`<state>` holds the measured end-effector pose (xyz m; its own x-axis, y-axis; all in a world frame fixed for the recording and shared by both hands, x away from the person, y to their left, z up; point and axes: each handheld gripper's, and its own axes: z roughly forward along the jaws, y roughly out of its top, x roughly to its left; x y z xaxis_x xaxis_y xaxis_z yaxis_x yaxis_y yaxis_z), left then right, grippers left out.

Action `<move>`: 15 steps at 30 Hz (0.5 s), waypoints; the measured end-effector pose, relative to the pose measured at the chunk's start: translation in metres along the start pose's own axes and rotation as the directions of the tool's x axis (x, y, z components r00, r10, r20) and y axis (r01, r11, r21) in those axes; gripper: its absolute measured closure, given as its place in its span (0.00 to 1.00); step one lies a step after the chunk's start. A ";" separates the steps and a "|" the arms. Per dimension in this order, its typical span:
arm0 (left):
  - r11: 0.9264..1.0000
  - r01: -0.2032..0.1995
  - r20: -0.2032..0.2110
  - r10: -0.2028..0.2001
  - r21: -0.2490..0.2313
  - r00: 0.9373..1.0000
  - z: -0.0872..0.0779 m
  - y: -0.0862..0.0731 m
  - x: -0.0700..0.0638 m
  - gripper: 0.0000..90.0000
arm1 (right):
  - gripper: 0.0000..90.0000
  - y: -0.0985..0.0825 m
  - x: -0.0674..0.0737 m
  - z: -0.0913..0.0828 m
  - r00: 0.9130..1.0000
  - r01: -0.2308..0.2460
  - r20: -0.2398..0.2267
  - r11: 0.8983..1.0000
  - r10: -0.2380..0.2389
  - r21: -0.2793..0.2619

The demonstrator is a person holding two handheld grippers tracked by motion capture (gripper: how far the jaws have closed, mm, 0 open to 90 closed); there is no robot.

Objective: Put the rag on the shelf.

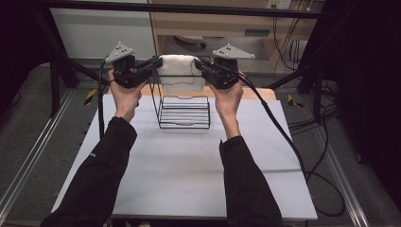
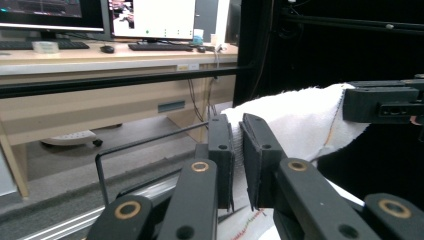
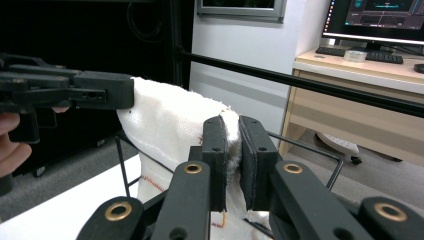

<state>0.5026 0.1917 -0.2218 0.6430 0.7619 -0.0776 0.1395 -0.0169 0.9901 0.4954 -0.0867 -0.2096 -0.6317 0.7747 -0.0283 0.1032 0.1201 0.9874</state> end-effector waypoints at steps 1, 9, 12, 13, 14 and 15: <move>1.000 -0.003 0.005 0.003 0.006 1.000 -0.001 -0.001 0.000 0.91 | 0.92 -0.001 0.001 -0.001 1.000 0.007 -0.001 1.000 -0.007 0.001; 0.999 0.002 0.034 -0.004 0.052 0.999 -0.009 -0.006 -0.004 0.90 | 0.91 -0.008 0.006 -0.009 0.999 0.039 -0.012 0.999 -0.039 0.028; 0.997 0.000 0.032 -0.002 0.074 0.999 -0.012 -0.008 -0.006 0.88 | 0.91 -0.011 0.008 -0.012 0.999 0.051 -0.020 0.998 -0.050 0.039; 0.997 0.006 0.039 -0.009 0.082 0.999 -0.012 -0.009 -0.008 0.88 | 0.91 -0.012 0.009 -0.012 0.998 0.055 -0.022 0.998 -0.055 0.042; 0.996 0.003 0.040 -0.006 0.085 0.999 -0.013 -0.009 -0.009 0.87 | 0.91 -0.013 0.009 -0.013 0.998 0.057 -0.025 0.997 -0.056 0.046; 0.996 0.000 0.041 -0.003 0.090 0.999 -0.014 -0.010 -0.010 0.86 | 0.91 -0.014 0.010 -0.013 0.998 0.058 -0.026 0.997 -0.056 0.045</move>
<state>0.4845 0.1931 -0.2293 0.6727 0.7350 -0.0857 0.2067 -0.0755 0.9755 0.4777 -0.0893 -0.2218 -0.6561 0.7504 -0.0799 0.1011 0.1923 0.9761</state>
